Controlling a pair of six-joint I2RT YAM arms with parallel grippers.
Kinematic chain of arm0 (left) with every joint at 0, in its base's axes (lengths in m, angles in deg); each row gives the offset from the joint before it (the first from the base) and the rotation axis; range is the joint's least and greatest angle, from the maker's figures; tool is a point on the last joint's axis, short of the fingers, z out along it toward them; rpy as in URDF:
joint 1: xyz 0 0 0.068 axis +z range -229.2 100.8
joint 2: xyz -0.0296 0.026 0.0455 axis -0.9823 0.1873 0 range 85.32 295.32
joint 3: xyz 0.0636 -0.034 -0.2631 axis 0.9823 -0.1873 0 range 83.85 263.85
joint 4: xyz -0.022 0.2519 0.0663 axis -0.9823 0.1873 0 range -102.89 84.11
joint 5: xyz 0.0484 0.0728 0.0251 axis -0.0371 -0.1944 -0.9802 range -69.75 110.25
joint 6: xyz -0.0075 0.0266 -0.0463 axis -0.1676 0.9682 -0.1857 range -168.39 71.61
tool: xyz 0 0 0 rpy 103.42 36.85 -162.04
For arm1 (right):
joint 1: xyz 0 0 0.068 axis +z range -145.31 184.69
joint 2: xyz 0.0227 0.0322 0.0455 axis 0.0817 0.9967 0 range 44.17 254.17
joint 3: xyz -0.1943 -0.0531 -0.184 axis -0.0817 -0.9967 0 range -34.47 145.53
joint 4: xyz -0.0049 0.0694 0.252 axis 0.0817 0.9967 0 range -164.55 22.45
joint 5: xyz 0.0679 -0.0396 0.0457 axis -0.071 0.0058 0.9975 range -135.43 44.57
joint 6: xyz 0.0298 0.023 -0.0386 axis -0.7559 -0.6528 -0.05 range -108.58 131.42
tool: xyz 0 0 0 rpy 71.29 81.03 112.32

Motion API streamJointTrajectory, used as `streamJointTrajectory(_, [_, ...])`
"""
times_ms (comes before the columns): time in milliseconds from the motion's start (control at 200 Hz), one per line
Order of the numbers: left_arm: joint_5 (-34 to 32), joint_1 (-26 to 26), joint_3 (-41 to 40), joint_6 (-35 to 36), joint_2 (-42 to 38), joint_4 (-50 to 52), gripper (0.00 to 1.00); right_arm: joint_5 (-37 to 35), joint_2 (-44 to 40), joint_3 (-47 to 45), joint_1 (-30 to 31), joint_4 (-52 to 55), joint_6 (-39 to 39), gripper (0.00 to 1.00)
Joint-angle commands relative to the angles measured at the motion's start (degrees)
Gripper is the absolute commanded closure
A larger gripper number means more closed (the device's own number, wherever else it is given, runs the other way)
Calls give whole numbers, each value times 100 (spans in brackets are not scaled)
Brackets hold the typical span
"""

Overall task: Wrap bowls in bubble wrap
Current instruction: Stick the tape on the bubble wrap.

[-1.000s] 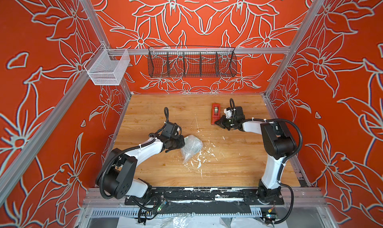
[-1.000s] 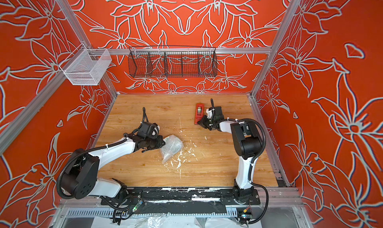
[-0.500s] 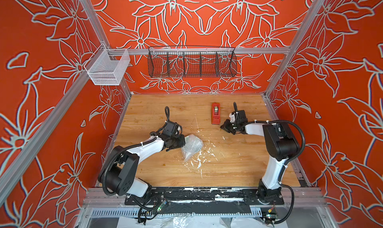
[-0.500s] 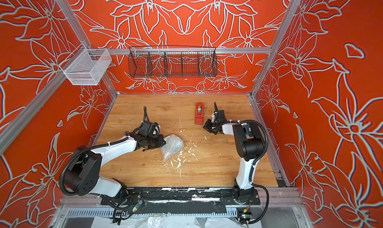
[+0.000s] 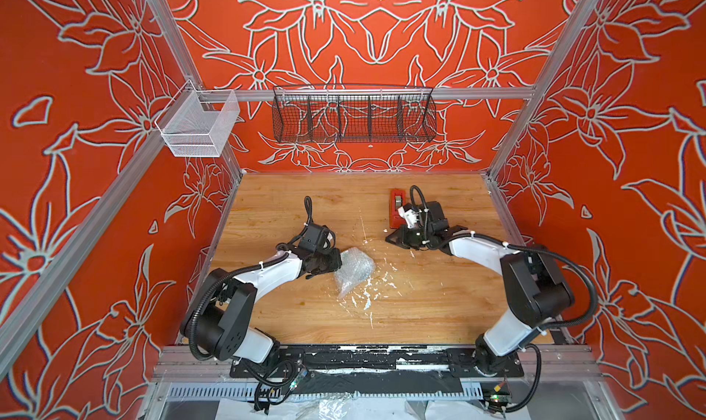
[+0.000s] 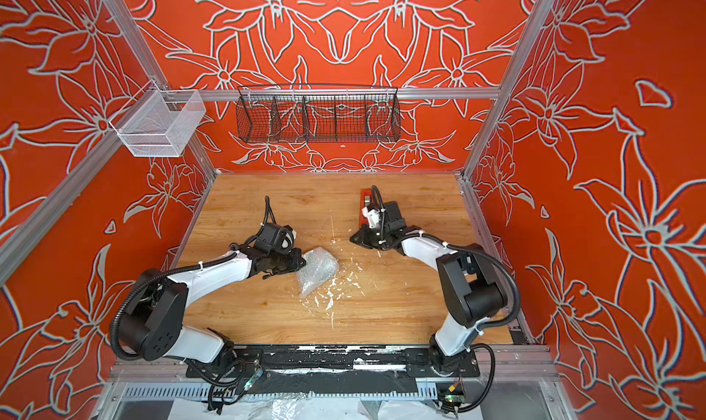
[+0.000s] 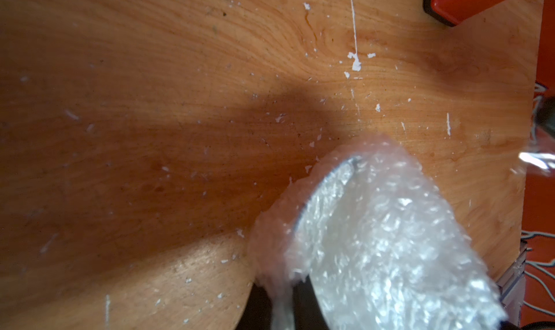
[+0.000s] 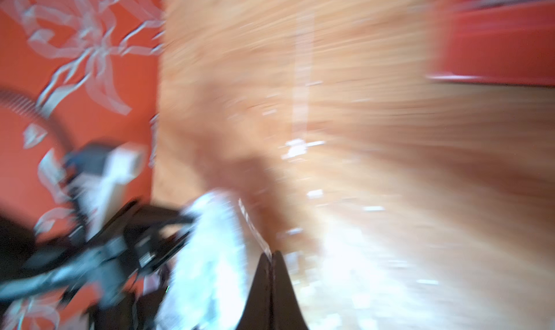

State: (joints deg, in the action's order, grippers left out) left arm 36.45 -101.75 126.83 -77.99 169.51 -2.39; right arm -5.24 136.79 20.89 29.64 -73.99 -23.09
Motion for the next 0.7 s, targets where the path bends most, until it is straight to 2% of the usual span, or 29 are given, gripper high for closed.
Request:
streamJointTrajectory(0, [123, 5, -79, 151, -28, -74, 100, 506, -233, -24, 290, 316, 135, 100])
streamJointTrajectory(250, [117, 5, -66, 339, -36, -26, 100, 1186, -77, 56, 1017, 454, 365, 100])
streamJointTrajectory(696, [87, 6, -144, 354, -136, -44, 100, 1225, 298, 160, 1543, 475, 379, 100])
